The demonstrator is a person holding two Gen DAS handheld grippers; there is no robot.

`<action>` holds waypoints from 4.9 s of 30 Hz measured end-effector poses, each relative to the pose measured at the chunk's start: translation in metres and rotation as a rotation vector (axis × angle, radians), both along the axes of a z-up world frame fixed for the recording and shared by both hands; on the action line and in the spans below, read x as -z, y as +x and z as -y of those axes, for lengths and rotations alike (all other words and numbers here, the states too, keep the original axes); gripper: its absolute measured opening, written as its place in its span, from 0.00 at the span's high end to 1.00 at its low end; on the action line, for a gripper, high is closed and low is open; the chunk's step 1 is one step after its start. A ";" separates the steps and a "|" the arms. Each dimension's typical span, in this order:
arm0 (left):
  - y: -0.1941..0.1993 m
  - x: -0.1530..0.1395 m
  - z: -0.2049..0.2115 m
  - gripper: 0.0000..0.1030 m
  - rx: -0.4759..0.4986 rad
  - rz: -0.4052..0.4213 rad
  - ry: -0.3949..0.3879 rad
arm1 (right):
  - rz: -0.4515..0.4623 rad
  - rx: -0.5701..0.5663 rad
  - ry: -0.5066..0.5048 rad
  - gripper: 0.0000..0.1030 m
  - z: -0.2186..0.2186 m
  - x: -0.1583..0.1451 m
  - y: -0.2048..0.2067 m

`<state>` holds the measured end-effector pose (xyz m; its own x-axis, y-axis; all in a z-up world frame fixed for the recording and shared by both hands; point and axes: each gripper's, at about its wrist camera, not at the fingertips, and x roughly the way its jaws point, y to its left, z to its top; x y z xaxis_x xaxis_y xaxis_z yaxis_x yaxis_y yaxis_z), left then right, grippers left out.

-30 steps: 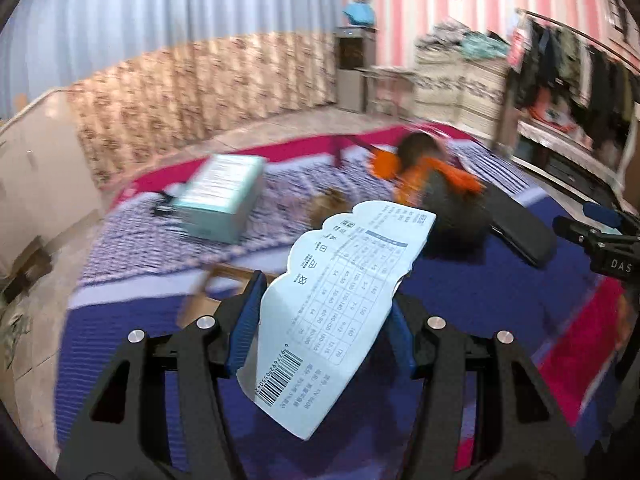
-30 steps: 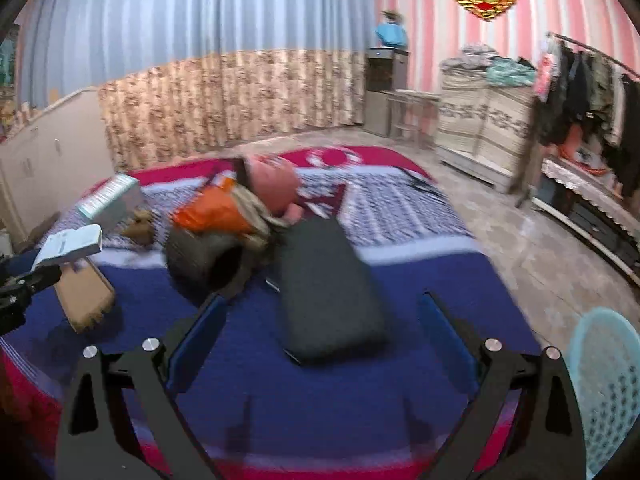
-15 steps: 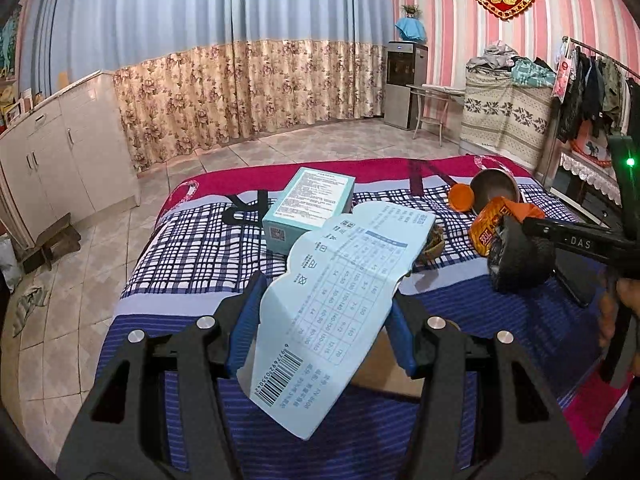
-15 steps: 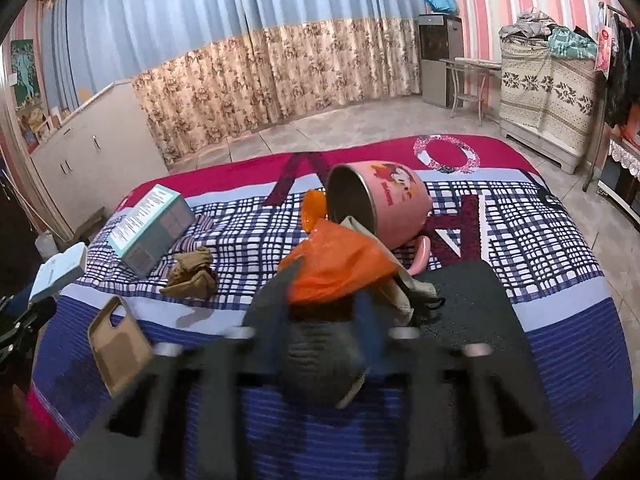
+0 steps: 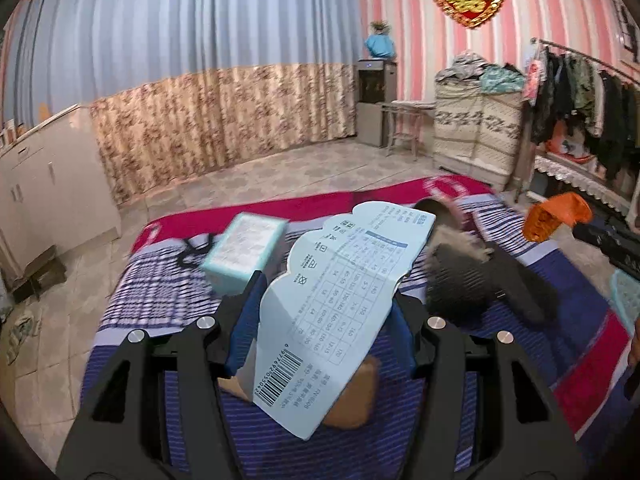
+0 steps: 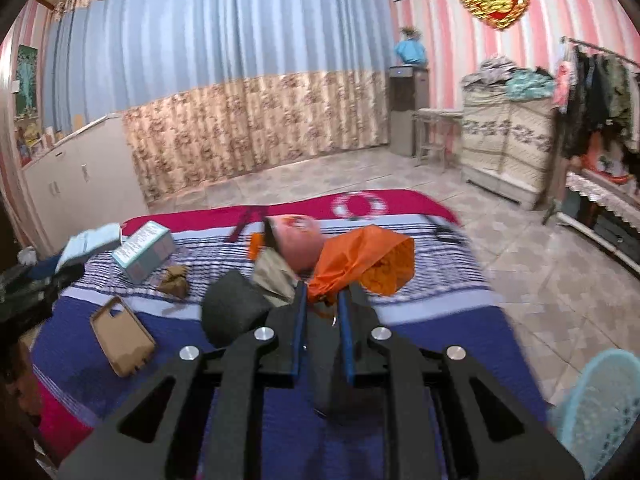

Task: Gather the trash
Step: 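Carry the receipt and orange bag over the wastebasket and open both tools, then move both tools back over the bed toward the remaining items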

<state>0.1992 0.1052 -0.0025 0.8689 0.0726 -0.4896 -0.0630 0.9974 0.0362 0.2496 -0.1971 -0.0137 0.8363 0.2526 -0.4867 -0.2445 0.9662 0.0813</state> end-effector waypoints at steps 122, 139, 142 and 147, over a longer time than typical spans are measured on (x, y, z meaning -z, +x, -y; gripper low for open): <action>-0.017 0.023 0.158 0.05 0.136 0.008 0.020 | 0.039 0.431 -0.017 0.08 0.154 0.040 -0.084; -0.010 0.022 0.082 0.05 0.050 -0.010 -0.013 | 0.032 0.382 -0.012 0.08 0.114 0.036 -0.071; -0.009 0.026 0.076 0.05 0.041 -0.020 -0.006 | 0.037 0.372 -0.009 0.08 0.108 0.033 -0.066; -0.005 0.028 0.066 0.05 0.026 -0.021 -0.001 | 0.037 0.364 -0.040 0.08 0.099 0.029 -0.056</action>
<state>0.1939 0.0393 -0.0307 0.8598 0.0499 -0.5082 -0.0367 0.9987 0.0359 0.1933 -0.2961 -0.0430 0.8850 -0.0838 -0.4580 0.1143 0.9927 0.0391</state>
